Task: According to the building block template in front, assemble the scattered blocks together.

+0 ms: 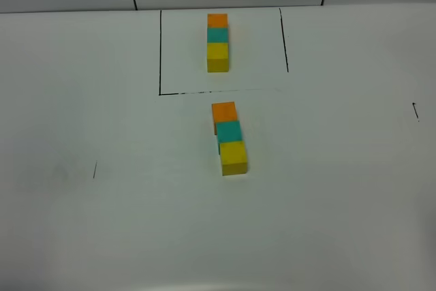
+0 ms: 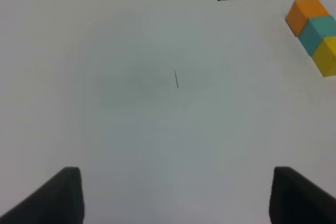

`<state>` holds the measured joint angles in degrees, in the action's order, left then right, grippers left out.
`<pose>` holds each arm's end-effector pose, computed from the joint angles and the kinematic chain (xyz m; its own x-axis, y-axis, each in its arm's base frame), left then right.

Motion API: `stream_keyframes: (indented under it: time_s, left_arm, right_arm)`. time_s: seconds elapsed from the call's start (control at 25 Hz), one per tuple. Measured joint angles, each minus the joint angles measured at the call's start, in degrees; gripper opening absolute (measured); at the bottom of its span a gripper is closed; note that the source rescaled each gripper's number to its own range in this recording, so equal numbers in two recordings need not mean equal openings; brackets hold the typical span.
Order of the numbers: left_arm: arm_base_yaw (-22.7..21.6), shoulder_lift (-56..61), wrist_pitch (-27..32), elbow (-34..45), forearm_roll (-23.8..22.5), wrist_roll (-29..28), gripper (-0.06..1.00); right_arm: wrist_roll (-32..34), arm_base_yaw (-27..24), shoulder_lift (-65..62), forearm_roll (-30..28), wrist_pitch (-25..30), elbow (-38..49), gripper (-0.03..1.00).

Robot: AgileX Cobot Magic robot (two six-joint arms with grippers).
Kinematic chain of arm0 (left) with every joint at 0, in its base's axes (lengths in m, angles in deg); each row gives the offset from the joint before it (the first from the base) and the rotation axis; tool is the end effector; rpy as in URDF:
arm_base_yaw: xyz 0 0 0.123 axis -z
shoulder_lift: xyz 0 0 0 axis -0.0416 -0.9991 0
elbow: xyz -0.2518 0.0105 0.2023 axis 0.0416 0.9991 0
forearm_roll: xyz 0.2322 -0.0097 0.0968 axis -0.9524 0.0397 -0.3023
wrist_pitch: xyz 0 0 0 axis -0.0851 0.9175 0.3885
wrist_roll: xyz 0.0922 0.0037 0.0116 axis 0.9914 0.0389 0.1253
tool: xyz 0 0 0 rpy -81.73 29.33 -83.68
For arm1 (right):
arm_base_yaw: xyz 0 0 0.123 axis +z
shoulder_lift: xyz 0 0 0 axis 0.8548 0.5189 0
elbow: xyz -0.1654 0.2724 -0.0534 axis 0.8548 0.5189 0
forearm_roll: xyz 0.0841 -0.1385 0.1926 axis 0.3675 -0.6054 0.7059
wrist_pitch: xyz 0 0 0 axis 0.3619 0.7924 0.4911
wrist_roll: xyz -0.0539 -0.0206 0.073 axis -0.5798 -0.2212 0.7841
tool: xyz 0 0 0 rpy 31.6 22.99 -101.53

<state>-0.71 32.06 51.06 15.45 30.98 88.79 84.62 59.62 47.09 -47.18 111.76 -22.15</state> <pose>-0.0446 -0.0086 0.2764 -0.4647 0.0501 -0.8841 0.1406 0.9899 -0.0178 0.0525 -0.0033 0.3797 -0.4961 0.0938 -0.8632 0.0734 0.9951 0.0660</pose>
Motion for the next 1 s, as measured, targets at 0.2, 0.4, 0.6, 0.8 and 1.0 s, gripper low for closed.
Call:
stream_keyframes:
  time_s: [0.2, 0.4, 0.6, 0.8, 1.0]
  left_arm:
    - [0.0, 0.0, 0.0, 0.0, 0.0, 0.0, 0.61]
    - [0.0, 0.0, 0.0, 0.0, 0.0, 0.0, 0.61]
    - [0.0, 0.0, 0.0, 0.0, 0.0, 0.0, 0.61]
    - [0.0, 0.0, 0.0, 0.0, 0.0, 0.0, 0.61]
    - [0.0, 0.0, 0.0, 0.0, 0.0, 0.0, 0.61]
  right_arm:
    - [1.5, 0.0, -8.6, -0.2, 5.4, 3.1, 1.0]
    - [2.8, 0.0, -15.5, -0.3, 10.3, 3.9, 1.0]
    - [3.5, 0.0, -21.7, -1.5, 14.1, 3.9, 1.0]
    - [3.6, 0.0, -27.7, -2.0, 14.7, 8.0, 1.0]
    - [3.6, 0.0, -31.0, -1.2, 12.8, 12.3, 1.0]
